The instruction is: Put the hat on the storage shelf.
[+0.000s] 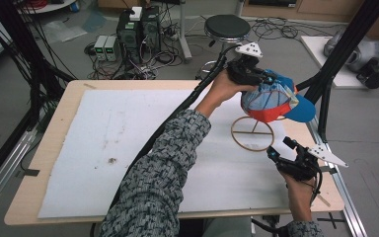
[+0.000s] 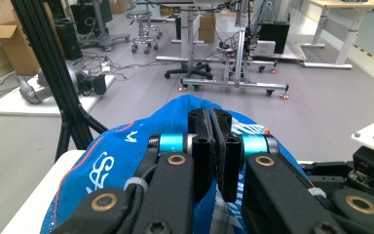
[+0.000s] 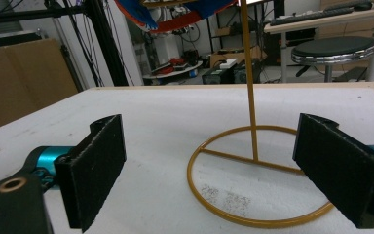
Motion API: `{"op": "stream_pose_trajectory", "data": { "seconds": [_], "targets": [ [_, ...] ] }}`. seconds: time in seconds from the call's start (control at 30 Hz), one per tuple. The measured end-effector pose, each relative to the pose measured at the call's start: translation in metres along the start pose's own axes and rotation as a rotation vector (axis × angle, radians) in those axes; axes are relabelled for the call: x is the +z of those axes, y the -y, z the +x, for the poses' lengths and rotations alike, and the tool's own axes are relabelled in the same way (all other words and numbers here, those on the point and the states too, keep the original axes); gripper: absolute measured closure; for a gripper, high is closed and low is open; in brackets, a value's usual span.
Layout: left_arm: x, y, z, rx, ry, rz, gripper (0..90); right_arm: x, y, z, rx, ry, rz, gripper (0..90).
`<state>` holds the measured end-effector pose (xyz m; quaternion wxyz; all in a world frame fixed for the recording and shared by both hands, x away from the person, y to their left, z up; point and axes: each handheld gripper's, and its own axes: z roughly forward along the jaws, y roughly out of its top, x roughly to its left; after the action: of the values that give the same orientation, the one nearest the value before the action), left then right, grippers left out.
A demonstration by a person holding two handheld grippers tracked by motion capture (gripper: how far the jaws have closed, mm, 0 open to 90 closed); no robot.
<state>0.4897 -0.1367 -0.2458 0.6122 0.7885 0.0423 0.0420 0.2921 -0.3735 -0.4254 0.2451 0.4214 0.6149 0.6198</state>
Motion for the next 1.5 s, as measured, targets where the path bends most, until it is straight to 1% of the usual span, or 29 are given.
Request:
{"op": "stream_pose_trajectory", "data": {
  "seconds": [0.17, 0.33, 0.57, 0.6, 0.7, 0.77, 0.83, 0.87, 0.97, 1.0, 1.07, 1.1, 1.27, 1.33, 1.43, 1.5],
  "targets": [
    [0.002, 0.001, 0.0, 0.002, 0.007, 0.001, 86.9, 0.0, 0.0, 0.0, -0.002, 0.0, 0.003, 11.0],
    [0.004, 0.003, 0.0, -0.008, 0.015, -0.004, 86.0, 0.0, 0.0, 0.0, -0.005, 0.003, 0.002, 11.0],
    [0.004, 0.003, 0.001, -0.003, 0.026, -0.006, 83.9, 0.0, 0.0, 0.0, -0.003, 0.003, 0.002, 11.0],
    [0.004, 0.003, 0.0, 0.0, 0.03, -0.007, 81.9, 0.0, 0.0, -0.001, -0.004, 0.004, 0.004, 11.0],
    [0.004, 0.003, 0.0, 0.003, 0.035, -0.005, 80.5, 0.0, 0.0, 0.0, -0.003, 0.002, 0.005, 11.0],
    [0.004, 0.003, 0.0, 0.005, 0.049, -0.009, 74.9, 0.0, 0.0, 0.0, -0.002, 0.002, 0.006, 11.1],
    [0.004, 0.003, 0.0, 0.004, 0.052, -0.011, 71.8, 0.0, 0.0, 0.0, -0.003, 0.001, 0.004, 11.0],
    [0.004, 0.003, 0.0, 0.002, 0.054, -0.015, 71.8, 0.0, 0.0, 0.0, -0.003, 0.001, 0.004, 11.0],
    [0.004, 0.002, 0.0, -0.002, 0.052, -0.015, 63.8, 0.0, 0.0, 0.0, -0.003, 0.001, 0.004, 11.0],
    [0.003, 0.002, 0.0, -0.001, 0.049, -0.013, 63.8, 0.0, 0.0, 0.0, -0.003, 0.001, 0.004, 11.0],
    [0.003, 0.002, 0.0, 0.001, 0.04, 0.008, 61.2, 0.001, 0.0, 0.0, -0.001, 0.001, 0.004, 11.0],
    [0.003, 0.003, 0.001, -0.001, 0.043, 0.023, 59.2, 0.001, 0.0, 0.0, 0.0, 0.0, 0.004, 11.0],
    [0.001, 0.003, 0.001, -0.009, 0.052, 0.023, 55.2, 0.001, 0.0, 0.0, 0.002, 0.002, 0.004, 11.0],
    [-0.002, 0.001, 0.0, -0.002, 0.053, 0.017, 54.1, 0.001, 0.0, 0.0, -0.001, -0.004, 0.0, 11.1],
    [-0.009, -0.004, -0.001, 0.004, 0.042, 0.009, 52.1, 0.001, 0.0, 0.001, -0.005, -0.002, 0.001, 11.1],
    [-0.016, -0.005, -0.002, 0.015, 0.025, -0.002, 52.1, 0.0, 0.0, 0.001, 0.0, -0.005, 0.005, 11.0]
  ]
}}
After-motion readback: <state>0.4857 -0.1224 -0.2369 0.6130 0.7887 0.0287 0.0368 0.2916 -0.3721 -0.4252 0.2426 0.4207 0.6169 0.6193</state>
